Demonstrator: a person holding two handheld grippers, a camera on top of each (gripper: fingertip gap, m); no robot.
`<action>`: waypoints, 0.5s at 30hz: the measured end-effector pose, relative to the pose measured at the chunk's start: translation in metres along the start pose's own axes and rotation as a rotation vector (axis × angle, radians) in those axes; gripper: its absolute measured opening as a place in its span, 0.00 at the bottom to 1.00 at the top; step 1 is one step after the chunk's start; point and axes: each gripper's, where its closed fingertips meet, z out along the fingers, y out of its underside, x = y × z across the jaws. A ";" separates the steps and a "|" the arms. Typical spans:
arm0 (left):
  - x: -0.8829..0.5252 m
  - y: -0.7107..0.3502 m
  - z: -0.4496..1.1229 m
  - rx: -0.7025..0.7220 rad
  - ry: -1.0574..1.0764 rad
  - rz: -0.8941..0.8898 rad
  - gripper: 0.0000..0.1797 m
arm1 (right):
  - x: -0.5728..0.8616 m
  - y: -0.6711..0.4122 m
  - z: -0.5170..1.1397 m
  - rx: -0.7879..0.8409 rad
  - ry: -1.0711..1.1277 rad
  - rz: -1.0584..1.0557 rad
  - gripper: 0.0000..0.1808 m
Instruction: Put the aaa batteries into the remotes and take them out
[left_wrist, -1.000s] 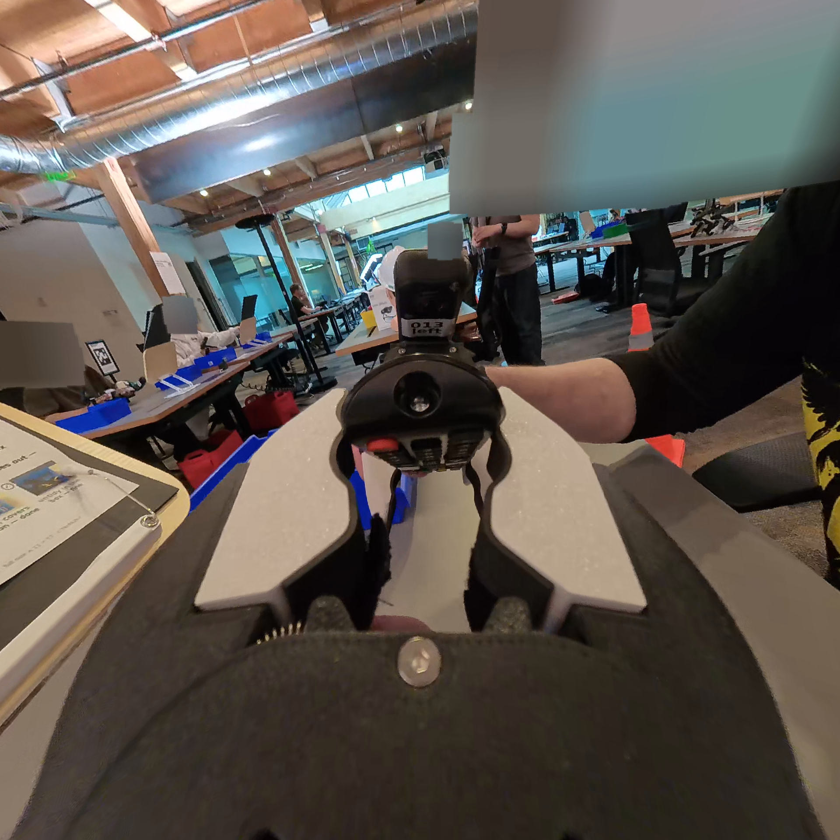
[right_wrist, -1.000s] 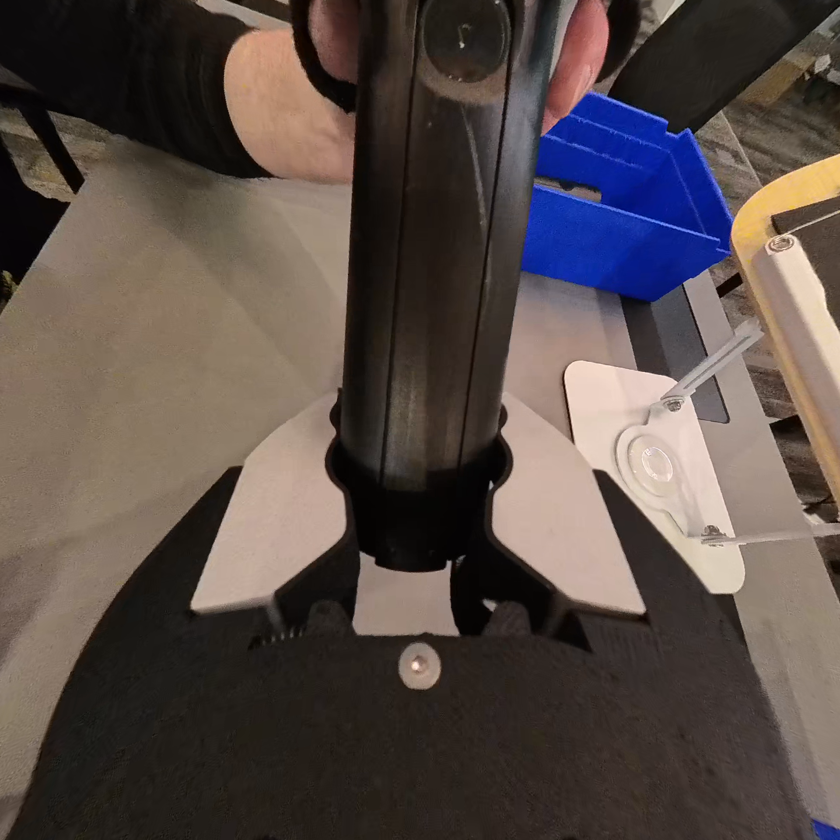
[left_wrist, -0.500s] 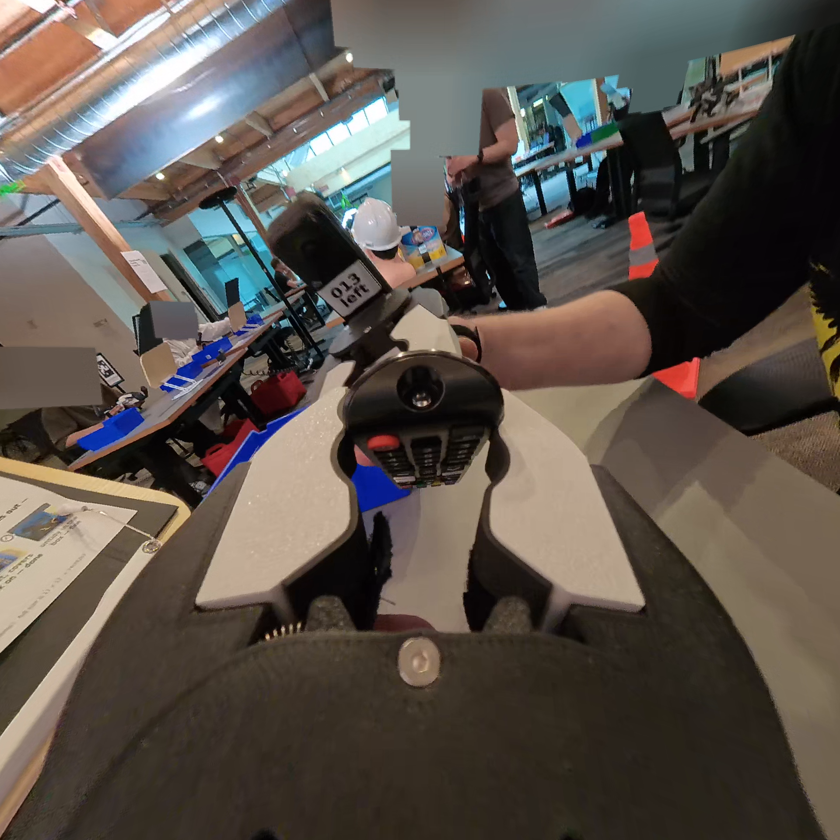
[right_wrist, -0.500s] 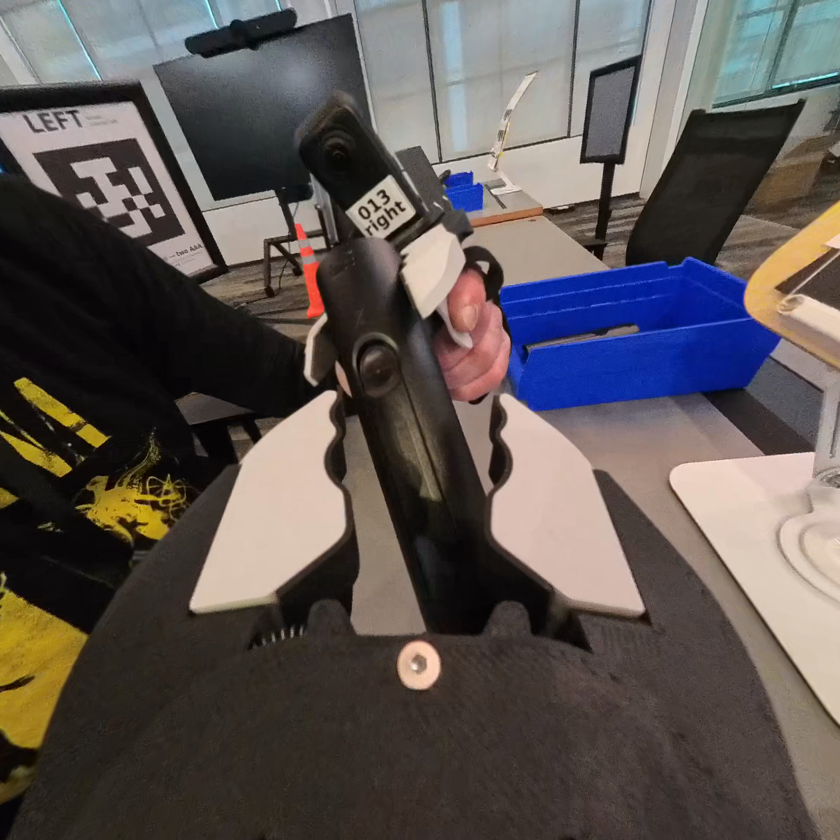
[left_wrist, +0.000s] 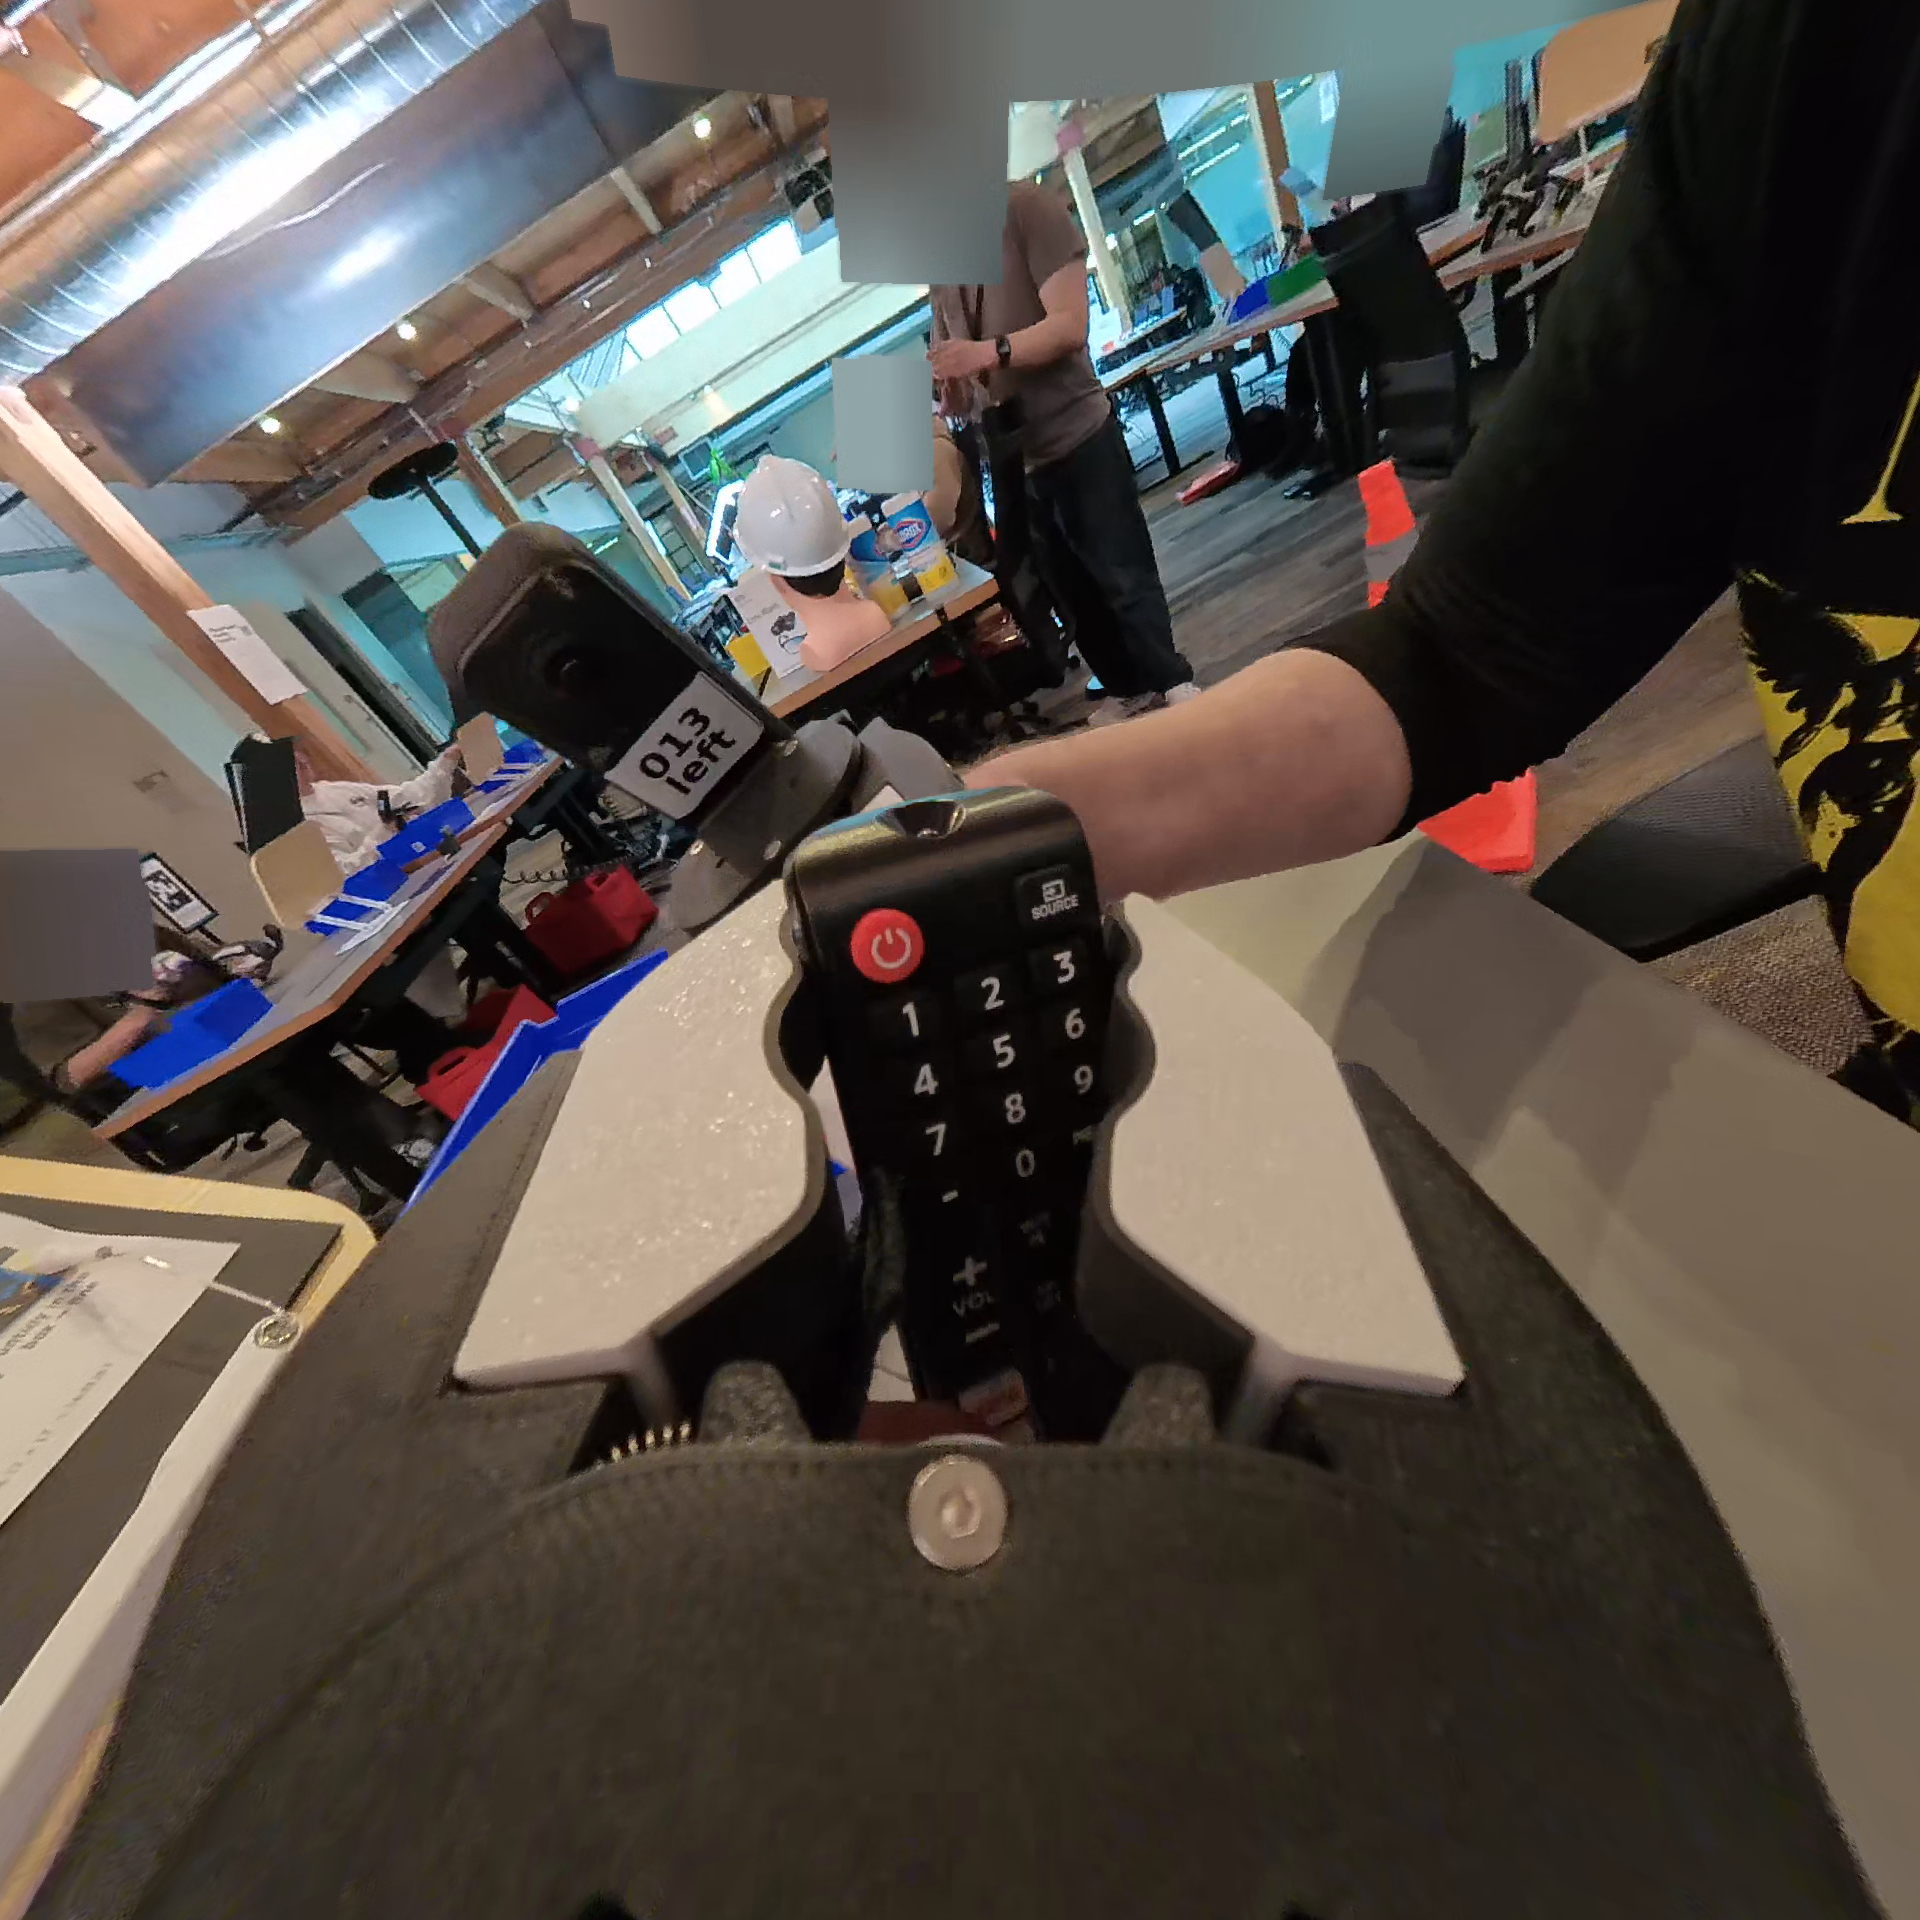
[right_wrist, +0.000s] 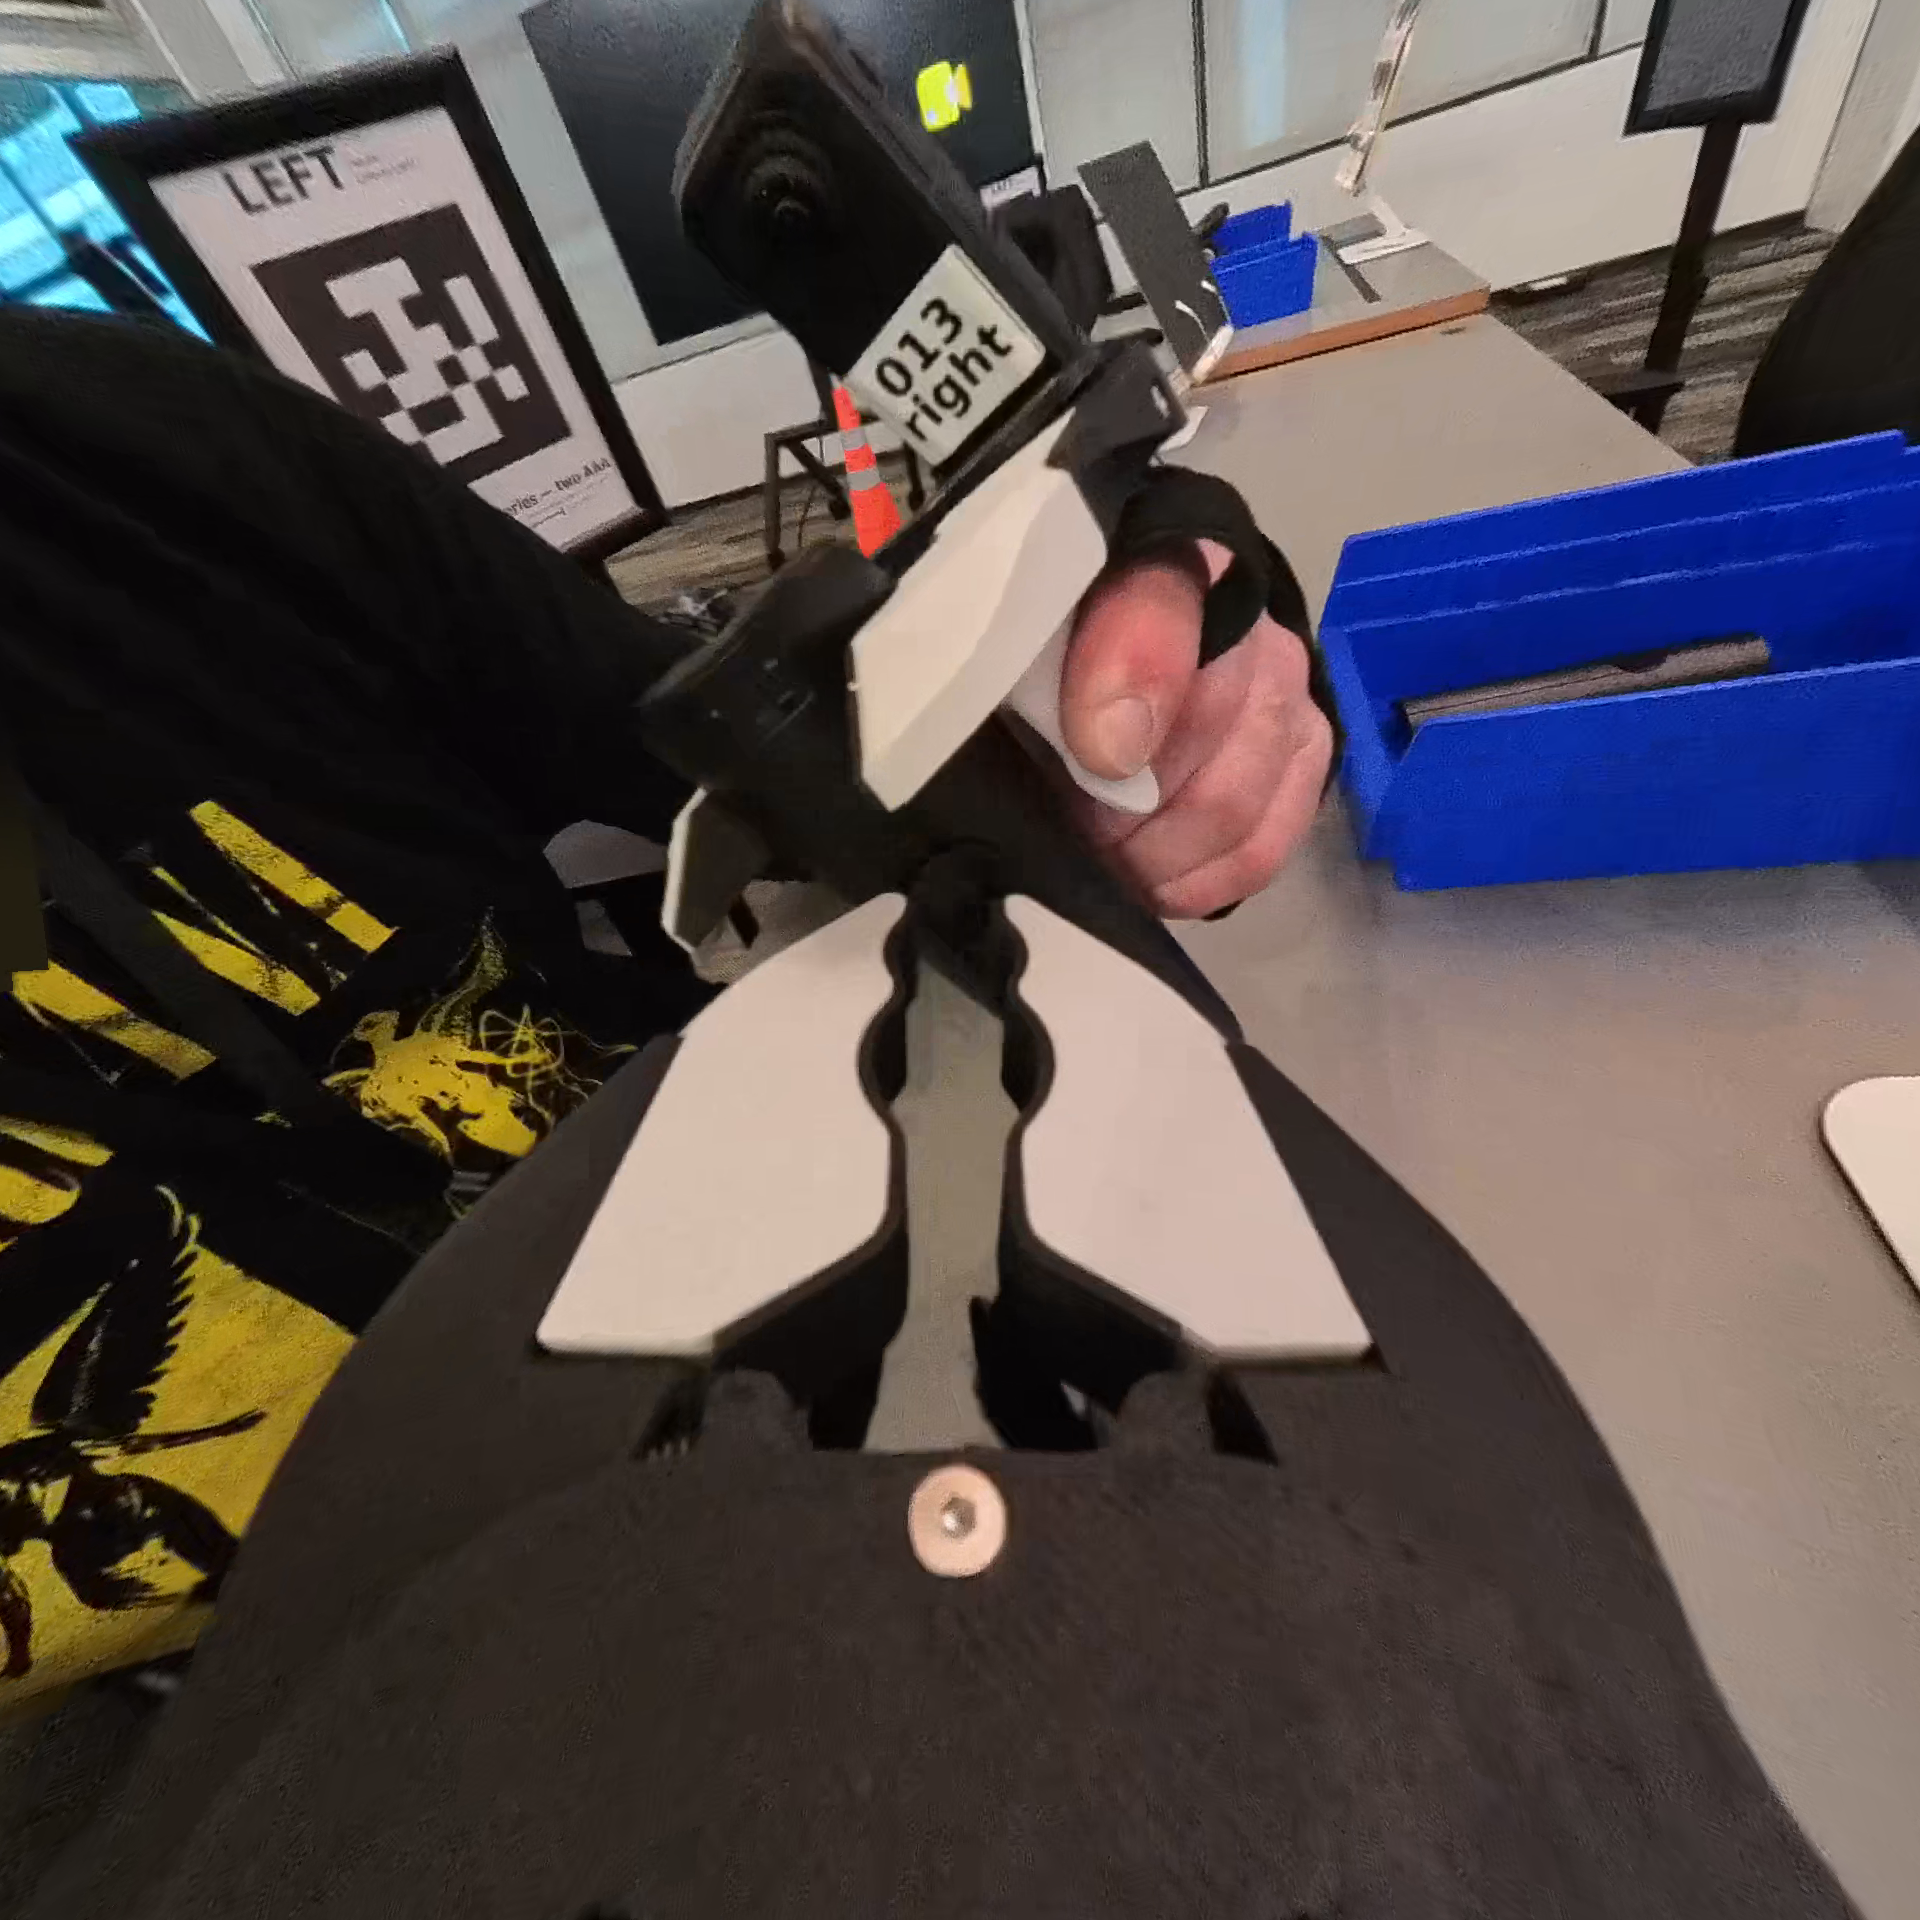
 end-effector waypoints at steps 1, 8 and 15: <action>-0.002 0.000 -0.002 0.000 -0.002 -0.007 0.29 | 0.004 0.002 0.000 -0.003 0.032 -0.010 0.13; -0.011 -0.004 -0.008 0.054 -0.014 -0.097 0.29 | 0.022 0.020 0.014 -0.069 0.217 -0.202 0.46; -0.005 -0.014 -0.001 0.094 0.011 -0.134 0.29 | 0.028 0.052 0.058 -0.140 0.152 -0.321 0.32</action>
